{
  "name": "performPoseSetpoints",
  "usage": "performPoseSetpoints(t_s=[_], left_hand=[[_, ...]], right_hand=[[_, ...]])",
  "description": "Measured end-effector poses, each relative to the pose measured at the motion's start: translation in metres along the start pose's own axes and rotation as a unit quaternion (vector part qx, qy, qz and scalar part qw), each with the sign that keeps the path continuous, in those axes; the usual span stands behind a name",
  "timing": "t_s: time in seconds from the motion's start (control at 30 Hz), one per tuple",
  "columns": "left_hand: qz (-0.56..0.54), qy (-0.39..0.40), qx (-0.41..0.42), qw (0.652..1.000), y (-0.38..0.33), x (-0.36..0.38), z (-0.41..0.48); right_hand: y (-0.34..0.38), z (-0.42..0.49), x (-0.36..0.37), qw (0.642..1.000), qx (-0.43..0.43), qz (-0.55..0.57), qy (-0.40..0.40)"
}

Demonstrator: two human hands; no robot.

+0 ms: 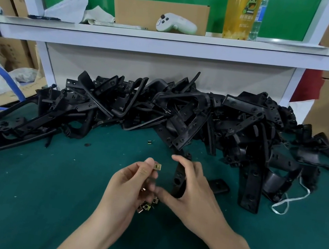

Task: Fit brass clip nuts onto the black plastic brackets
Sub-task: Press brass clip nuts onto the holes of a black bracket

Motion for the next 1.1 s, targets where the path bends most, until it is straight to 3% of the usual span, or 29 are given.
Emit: performPoseSetpoints(t_s=[0.17, 0.5, 1.1], left_hand=[[0.102, -0.009, -0.008, 0.995, 0.004, -0.007, 0.000], [0.065, -0.008, -0.033, 0.997, 0.012, -0.001, -0.001], [0.090, -0.011, -0.060, 0.994, 0.013, -0.003, -0.004]], right_hand=[[0.005, -0.004, 0.000, 1.000, -0.015, -0.007, 0.013], [0.008, -0.003, 0.003, 0.998, -0.020, -0.043, 0.051], [0.016, -0.003, -0.001, 0.996, -0.046, -0.072, 0.036]])
Point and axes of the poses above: each hand's wrist, its own z-axis towards the middle knuckle, its own x-axis out of the palm, y = z × x, the point moved 7 cm from there along z, towards the middle knuckle, and after that the axes turned 9 degrees about x, right-handed, at the moved point
